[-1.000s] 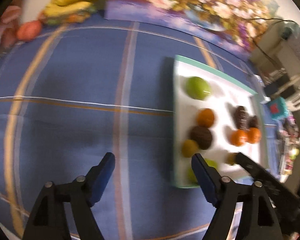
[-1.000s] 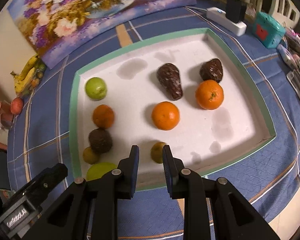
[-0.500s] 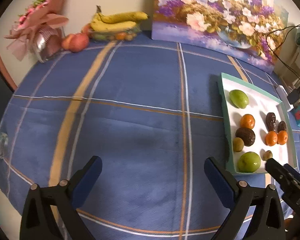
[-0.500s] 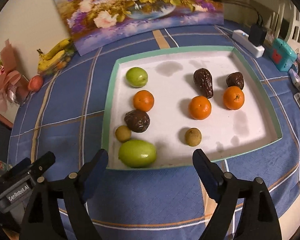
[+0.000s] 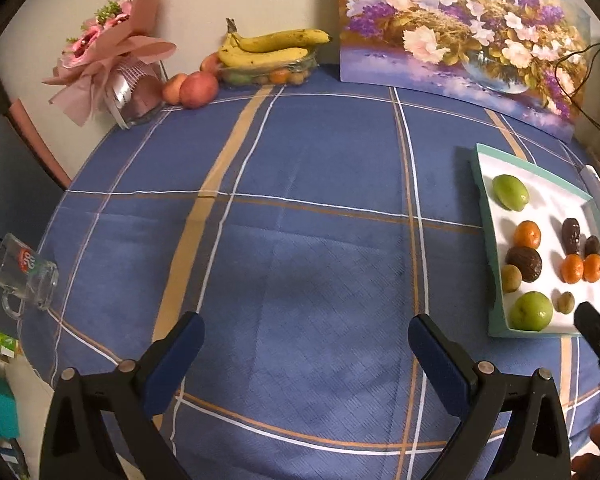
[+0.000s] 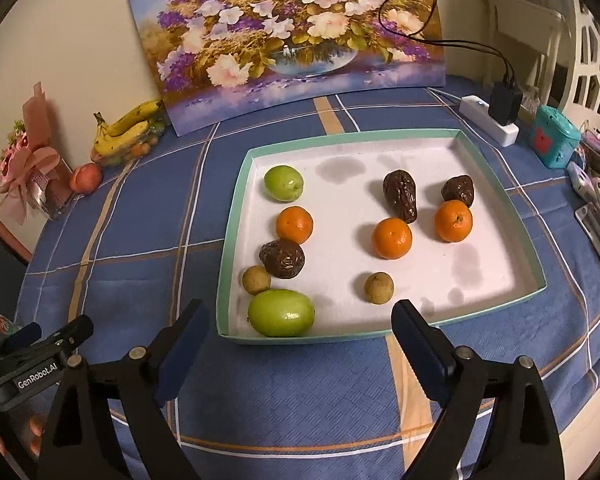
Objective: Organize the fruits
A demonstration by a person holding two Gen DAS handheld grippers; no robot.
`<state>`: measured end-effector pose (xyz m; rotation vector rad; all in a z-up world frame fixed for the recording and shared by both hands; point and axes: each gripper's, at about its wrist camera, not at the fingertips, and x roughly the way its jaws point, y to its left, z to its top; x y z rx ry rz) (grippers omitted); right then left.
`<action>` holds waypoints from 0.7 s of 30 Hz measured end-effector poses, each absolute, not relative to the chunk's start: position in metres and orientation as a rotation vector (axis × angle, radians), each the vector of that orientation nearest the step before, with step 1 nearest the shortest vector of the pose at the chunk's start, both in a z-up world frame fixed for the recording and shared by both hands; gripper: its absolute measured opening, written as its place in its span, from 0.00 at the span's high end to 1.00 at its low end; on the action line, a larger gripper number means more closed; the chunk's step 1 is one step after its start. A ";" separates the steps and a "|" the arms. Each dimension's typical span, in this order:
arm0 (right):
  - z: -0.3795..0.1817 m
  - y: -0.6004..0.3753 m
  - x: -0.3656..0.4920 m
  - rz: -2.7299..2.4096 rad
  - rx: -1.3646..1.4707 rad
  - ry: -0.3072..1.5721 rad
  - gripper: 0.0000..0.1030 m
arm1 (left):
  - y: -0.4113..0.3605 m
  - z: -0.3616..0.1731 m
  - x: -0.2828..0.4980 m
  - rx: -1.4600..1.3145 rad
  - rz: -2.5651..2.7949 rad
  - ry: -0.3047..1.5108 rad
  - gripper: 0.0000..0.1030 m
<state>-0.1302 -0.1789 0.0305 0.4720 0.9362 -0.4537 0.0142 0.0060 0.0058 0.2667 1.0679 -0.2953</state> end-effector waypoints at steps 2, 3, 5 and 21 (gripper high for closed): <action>0.029 -0.177 -0.128 -0.448 0.454 0.947 0.10 | 0.006 0.006 0.014 0.262 -0.295 1.071 0.00; 0.029 -0.175 -0.127 -0.443 0.445 0.948 0.10 | 0.007 0.006 0.015 0.256 -0.293 1.079 0.00; 0.029 -0.174 -0.126 -0.439 0.435 0.950 0.10 | 0.008 0.004 0.017 0.246 -0.291 1.096 0.00; 0.027 -0.171 -0.124 -0.440 0.407 0.965 0.10 | 0.003 0.000 0.014 0.272 -0.316 1.115 0.00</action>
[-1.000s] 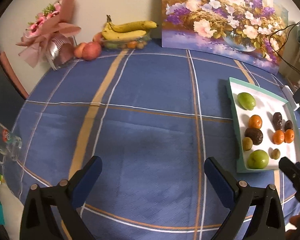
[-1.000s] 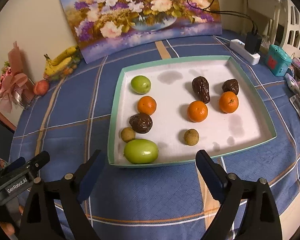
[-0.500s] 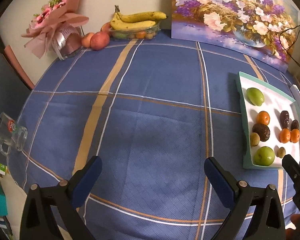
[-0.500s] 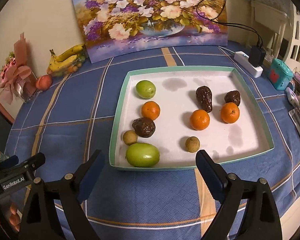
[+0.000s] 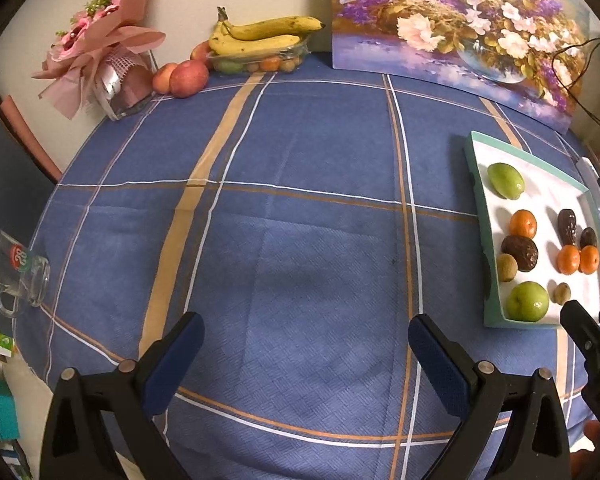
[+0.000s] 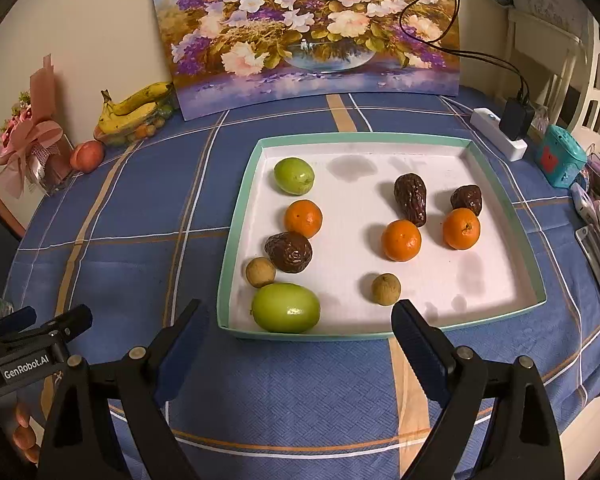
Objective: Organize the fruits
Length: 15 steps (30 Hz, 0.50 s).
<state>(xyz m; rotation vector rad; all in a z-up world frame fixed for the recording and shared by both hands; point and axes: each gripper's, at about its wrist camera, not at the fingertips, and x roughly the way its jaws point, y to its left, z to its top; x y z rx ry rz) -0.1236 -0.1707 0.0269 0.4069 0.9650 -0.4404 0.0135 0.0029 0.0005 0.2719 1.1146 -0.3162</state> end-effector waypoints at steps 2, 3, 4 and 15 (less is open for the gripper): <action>0.027 -0.171 -0.124 -0.443 0.409 0.966 0.10 | 0.004 0.000 0.014 0.271 -0.315 1.117 0.00; 0.027 -0.171 -0.124 -0.443 0.410 0.967 0.10 | 0.004 0.000 0.014 0.269 -0.314 1.118 0.00; 0.027 -0.171 -0.124 -0.444 0.410 0.967 0.10 | 0.004 0.000 0.014 0.268 -0.313 1.119 0.00; 0.026 -0.170 -0.123 -0.443 0.408 0.976 0.10 | 0.003 -0.002 0.014 0.266 -0.317 1.123 0.00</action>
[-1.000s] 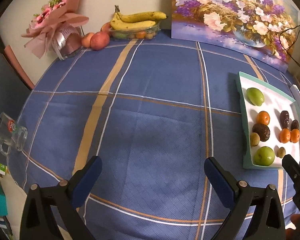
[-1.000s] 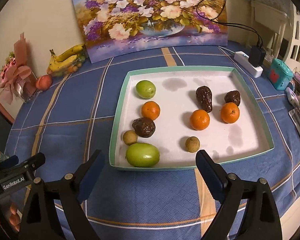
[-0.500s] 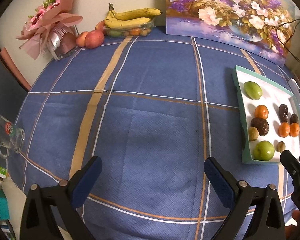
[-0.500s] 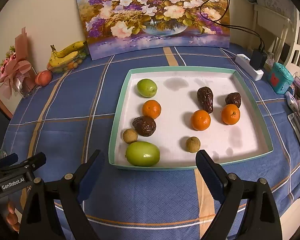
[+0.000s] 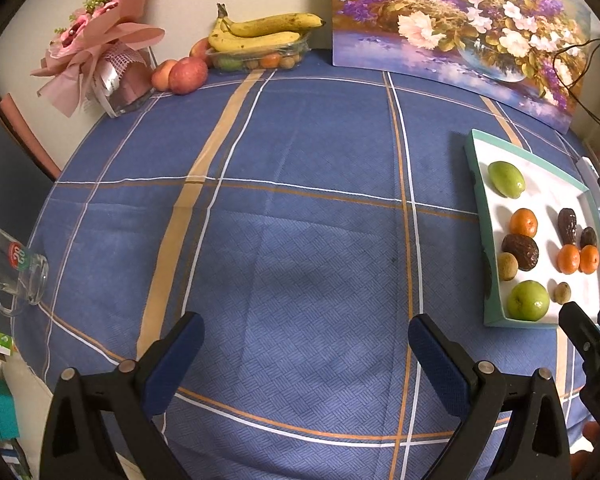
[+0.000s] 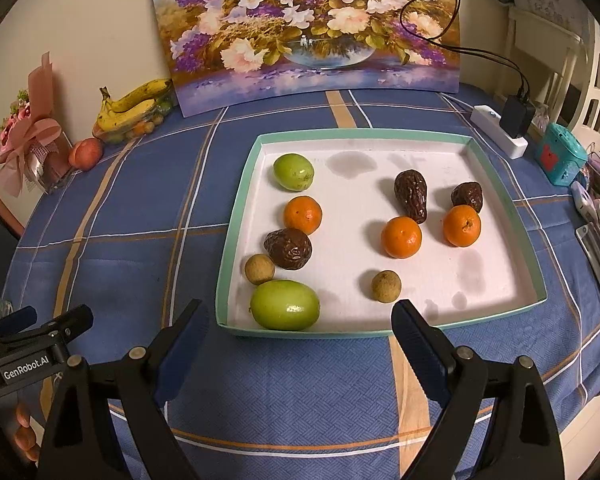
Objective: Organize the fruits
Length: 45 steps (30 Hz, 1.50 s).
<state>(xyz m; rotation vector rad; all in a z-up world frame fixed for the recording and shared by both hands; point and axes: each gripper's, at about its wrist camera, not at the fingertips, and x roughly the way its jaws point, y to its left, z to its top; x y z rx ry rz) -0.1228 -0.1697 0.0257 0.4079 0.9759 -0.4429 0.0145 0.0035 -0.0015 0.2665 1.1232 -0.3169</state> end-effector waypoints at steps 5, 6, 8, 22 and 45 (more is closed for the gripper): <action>0.025 -0.168 -0.122 -0.441 0.404 0.980 0.10 | 0.004 -0.002 0.015 0.262 -0.316 1.127 0.00; 0.025 -0.169 -0.122 -0.442 0.404 0.980 0.10 | 0.005 -0.002 0.015 0.261 -0.316 1.127 0.00; 0.025 -0.169 -0.122 -0.442 0.403 0.981 0.10 | 0.005 -0.002 0.016 0.262 -0.317 1.127 0.00; 0.022 -0.170 -0.122 -0.440 0.405 0.992 0.10 | 0.004 -0.002 0.017 0.258 -0.315 1.138 0.00; 0.019 -0.170 -0.121 -0.444 0.414 1.009 0.10 | 0.005 -0.004 0.017 0.273 -0.302 1.145 0.00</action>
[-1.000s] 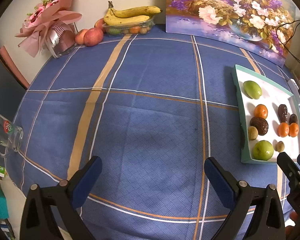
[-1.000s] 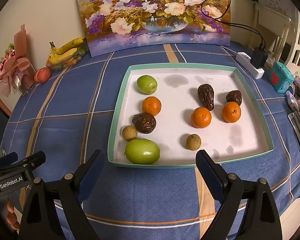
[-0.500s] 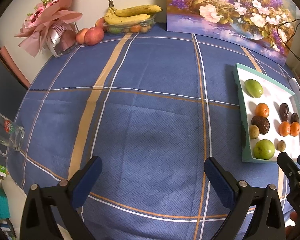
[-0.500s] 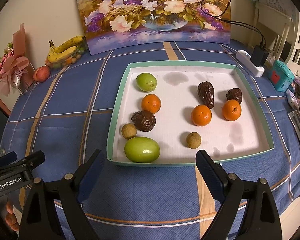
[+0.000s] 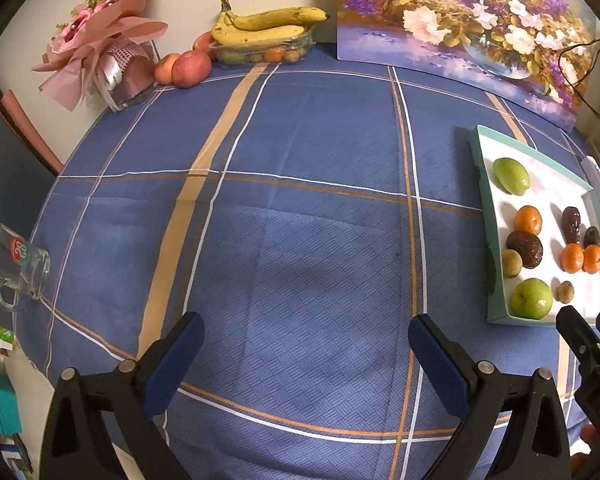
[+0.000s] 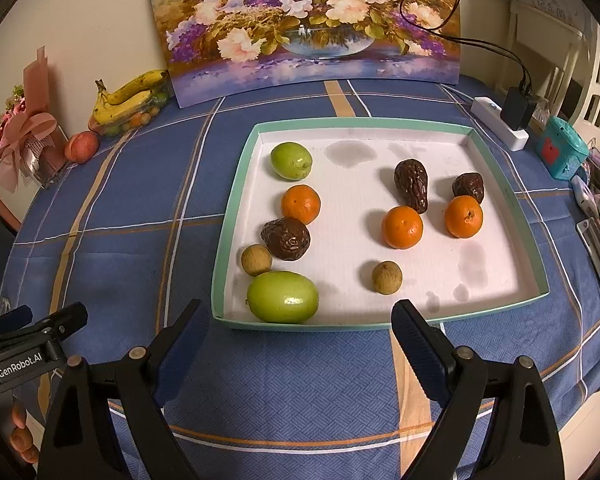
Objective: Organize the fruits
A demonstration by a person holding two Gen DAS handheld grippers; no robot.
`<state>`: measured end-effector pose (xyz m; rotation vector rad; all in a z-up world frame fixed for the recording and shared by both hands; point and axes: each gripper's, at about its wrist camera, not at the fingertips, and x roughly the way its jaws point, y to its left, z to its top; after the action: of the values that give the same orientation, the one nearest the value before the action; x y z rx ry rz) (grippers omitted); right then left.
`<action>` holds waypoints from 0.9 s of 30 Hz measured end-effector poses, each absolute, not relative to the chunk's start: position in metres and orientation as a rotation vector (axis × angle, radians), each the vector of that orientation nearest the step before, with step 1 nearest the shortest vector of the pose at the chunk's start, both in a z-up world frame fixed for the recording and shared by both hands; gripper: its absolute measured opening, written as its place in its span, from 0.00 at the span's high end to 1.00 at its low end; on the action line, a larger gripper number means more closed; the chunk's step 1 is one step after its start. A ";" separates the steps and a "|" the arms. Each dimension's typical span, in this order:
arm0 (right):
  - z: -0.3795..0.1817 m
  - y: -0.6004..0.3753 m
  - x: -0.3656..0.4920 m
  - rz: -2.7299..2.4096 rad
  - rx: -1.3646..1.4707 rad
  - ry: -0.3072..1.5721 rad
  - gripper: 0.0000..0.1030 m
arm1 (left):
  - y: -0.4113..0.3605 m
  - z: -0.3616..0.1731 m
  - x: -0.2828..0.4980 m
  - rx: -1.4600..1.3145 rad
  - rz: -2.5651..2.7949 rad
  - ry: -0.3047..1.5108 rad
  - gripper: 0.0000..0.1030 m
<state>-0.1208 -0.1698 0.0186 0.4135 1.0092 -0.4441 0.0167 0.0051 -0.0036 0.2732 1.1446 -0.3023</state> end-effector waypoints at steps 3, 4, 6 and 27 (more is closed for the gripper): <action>0.018 -0.170 -0.121 -0.444 0.413 1.010 0.10 | 0.005 -0.004 0.017 0.272 -0.301 1.145 0.00; 0.018 -0.170 -0.121 -0.445 0.414 1.010 0.10 | 0.005 -0.003 0.017 0.272 -0.302 1.145 0.00; 0.018 -0.170 -0.121 -0.444 0.414 1.011 0.10 | 0.005 -0.004 0.016 0.270 -0.301 1.147 0.00; 0.016 -0.173 -0.122 -0.452 0.418 1.017 0.10 | 0.006 -0.005 0.016 0.267 -0.294 1.154 0.00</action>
<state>-0.1219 -0.1730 0.0158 0.4183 1.0174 -0.4523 0.0164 0.0063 -0.0052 0.2666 1.1542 -0.2940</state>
